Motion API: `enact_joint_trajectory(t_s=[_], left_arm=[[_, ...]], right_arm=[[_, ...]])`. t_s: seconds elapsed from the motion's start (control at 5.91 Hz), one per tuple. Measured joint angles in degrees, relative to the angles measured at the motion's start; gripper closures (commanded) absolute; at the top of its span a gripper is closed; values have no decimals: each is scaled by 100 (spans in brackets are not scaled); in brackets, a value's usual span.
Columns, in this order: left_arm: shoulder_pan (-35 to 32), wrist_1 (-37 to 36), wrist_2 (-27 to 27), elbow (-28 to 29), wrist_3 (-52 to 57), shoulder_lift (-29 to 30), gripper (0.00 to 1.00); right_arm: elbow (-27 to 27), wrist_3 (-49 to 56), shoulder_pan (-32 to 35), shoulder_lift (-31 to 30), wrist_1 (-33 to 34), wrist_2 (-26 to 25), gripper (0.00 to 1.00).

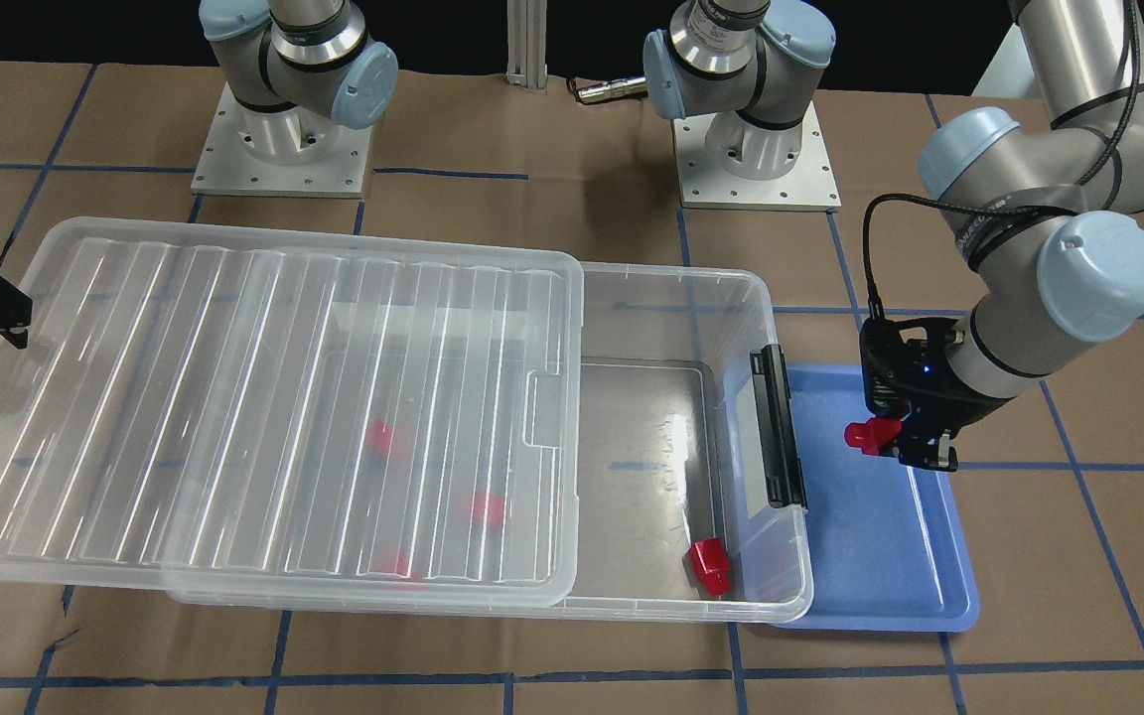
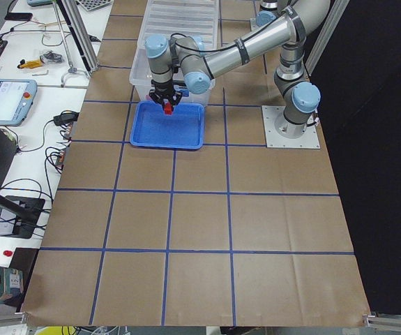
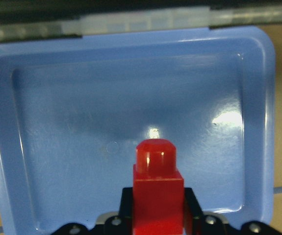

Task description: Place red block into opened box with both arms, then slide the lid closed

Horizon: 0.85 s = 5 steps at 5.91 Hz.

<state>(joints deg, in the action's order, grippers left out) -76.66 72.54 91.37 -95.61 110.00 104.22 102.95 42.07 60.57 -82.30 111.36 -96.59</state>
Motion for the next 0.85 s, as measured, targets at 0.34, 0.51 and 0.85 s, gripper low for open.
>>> enact_joint_trajectory(t_s=[0.34, 0.51, 0.85], left_arm=[[-683, 738, -13, 600, -909, -213, 100], [-1103, 906, -19, 802, -1495, -190, 100], [-1654, 954, -177, 856, -2429, -118, 100]], right_arm=[[-18, 104, -72, 67, 99, -7, 0], [-37, 102, -84, 45, 107, -14, 0], [-382, 92, -83, -6, -14, -143, 0]])
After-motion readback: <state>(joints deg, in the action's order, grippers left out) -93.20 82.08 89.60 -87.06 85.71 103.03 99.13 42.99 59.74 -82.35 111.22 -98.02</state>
